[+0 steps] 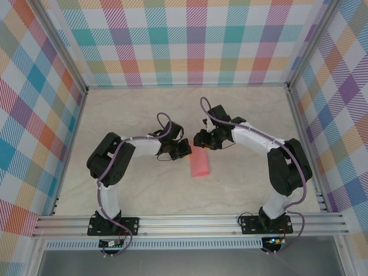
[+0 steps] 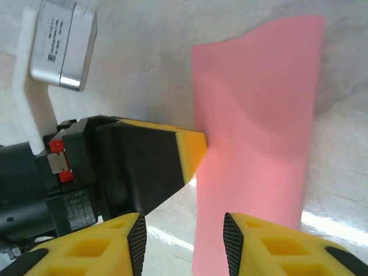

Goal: Fold a paper plane with a square sheet of paper (pick it up from the middle)
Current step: Hold the square sheet of paper at the center of the table, then fold the square sheet of paper in half at the center of the table.

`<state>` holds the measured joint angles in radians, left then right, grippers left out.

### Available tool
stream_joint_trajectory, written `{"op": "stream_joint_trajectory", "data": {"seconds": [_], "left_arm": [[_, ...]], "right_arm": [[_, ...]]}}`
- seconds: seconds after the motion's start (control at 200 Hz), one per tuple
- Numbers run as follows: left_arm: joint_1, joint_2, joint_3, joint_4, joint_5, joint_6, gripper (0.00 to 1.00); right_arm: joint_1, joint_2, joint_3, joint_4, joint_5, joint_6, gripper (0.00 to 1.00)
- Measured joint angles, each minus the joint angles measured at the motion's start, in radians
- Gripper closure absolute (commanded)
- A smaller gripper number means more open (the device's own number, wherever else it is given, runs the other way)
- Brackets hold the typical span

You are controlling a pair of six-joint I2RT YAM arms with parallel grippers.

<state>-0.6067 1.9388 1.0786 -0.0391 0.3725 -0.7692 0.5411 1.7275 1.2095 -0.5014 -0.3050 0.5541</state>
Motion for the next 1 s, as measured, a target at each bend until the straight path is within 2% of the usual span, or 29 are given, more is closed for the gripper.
{"op": "stream_joint_trajectory", "data": {"seconds": [0.075, 0.16, 0.52, 1.0], "left_arm": [[0.0, 0.001, 0.001, -0.002, 0.0, 0.0, 1.0], [0.0, 0.002, 0.004, -0.007, 0.0, 0.0, 1.0], [0.0, 0.005, 0.011, -0.018, 0.0, 0.0, 1.0], [-0.002, 0.013, 0.034, -0.058, -0.008, 0.0, 1.0]], "right_arm": [[0.0, 0.028, 0.0, 0.008, -0.031, 0.006, 0.74], [0.0, 0.072, 0.0, 0.009, -0.053, 0.011, 0.76], [0.0, 0.201, 0.026, 0.003, -0.047, 0.014, 0.8], [-0.015, 0.224, 0.005, 0.02, -0.015, -0.006, 0.84]]}}
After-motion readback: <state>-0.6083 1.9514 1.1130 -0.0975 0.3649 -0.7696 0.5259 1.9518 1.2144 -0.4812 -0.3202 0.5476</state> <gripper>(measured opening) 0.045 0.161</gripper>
